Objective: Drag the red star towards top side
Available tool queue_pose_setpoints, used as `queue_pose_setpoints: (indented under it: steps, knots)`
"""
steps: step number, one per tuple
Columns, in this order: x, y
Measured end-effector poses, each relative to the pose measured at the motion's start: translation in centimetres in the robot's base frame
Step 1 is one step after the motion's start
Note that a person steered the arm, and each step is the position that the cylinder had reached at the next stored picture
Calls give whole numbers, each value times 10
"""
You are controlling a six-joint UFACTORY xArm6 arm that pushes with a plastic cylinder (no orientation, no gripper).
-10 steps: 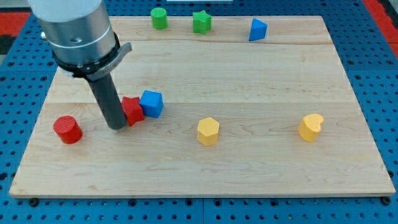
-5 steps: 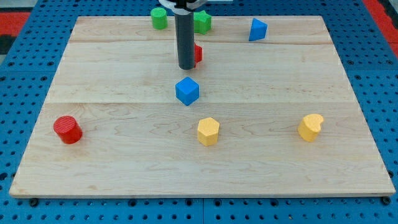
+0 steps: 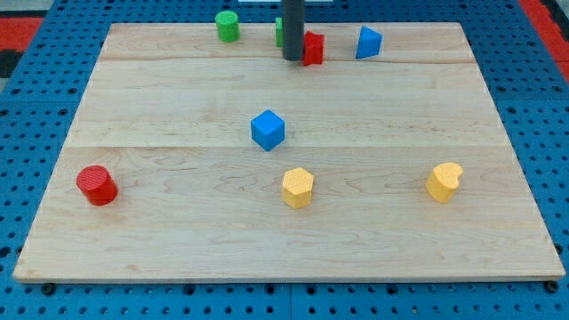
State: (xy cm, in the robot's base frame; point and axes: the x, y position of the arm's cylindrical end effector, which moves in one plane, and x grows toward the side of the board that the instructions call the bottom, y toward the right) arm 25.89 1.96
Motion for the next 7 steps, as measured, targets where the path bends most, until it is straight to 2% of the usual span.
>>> queue_pose_setpoints:
  steps: [1, 3, 5, 6, 7]
  knots:
    - [-18, 24]
    - [-22, 90]
    - [10, 106]
    - [13, 152]
    - [-4, 198]
